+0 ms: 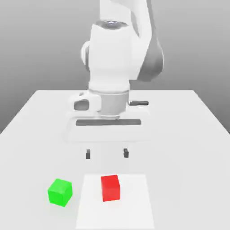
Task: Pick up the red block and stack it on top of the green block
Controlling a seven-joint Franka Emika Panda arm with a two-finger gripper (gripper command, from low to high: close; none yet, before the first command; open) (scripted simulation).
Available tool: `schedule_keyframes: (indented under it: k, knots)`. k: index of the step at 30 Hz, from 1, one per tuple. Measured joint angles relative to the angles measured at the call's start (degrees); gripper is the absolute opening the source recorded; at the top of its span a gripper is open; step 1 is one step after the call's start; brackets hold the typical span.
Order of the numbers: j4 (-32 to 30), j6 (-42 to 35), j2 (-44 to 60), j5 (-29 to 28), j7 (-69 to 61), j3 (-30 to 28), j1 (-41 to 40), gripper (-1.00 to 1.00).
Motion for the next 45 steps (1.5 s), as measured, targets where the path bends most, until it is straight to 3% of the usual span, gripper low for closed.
schedule_keyframes:
  k: [7,8,15,22,41,45]
  knots:
    - [-0.5,11.4,14.3,2.9,-3.0,0.7,-0.3,0.0]
    - [-0.2,13.0,16.2,3.0,-3.0,0.8,-0.3,-1.0]
    - [-0.2,13.4,16.6,2.8,-2.9,1.0,-0.5,-1.0]
    - [-1.8,2.9,4.6,2.1,-1.2,0.7,-1.2,-1.0]
    - [3.7,-5.6,1.4,1.6,45.7,-6.8,-13.1,-1.0]
    - [4.2,0.0,7.6,3.5,46.8,-6.1,-14.0,-1.0]
